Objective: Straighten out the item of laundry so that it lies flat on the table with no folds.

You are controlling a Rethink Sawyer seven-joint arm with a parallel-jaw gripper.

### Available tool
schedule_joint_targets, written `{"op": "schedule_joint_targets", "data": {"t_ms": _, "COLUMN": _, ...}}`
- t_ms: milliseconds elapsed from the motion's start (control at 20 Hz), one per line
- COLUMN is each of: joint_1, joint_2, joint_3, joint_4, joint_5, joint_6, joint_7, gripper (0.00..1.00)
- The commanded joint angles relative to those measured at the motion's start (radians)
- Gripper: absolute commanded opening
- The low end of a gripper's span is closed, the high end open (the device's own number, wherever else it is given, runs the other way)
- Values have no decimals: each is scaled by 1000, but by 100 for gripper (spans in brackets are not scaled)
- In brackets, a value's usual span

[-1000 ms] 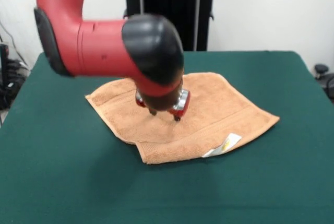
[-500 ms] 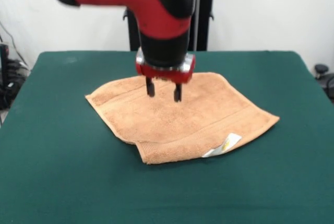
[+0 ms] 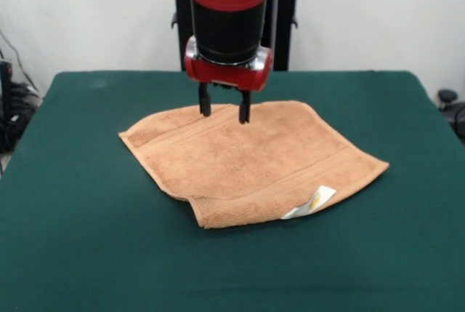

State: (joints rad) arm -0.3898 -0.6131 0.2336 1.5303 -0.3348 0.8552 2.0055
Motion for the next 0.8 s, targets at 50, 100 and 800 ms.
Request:
{"op": "schedule_joint_targets", "data": {"t_ms": 50, "joint_1": 40, "joint_2": 130, "joint_3": -7, "joint_4": 72, "joint_5": -56, "joint_6": -189, "joint_7": 93, "gripper": 100}}
{"op": "schedule_joint_targets", "data": {"t_ms": 100, "joint_1": 44, "joint_2": 143, "joint_3": -10, "joint_4": 63, "joint_5": -62, "joint_6": -204, "joint_7": 98, "gripper": 100}}
{"op": "schedule_joint_targets", "data": {"t_ms": 800, "joint_1": 55, "joint_2": 301, "joint_3": -25, "joint_4": -103, "joint_5": -30, "joint_6": -233, "joint_7": 67, "gripper": 100}}
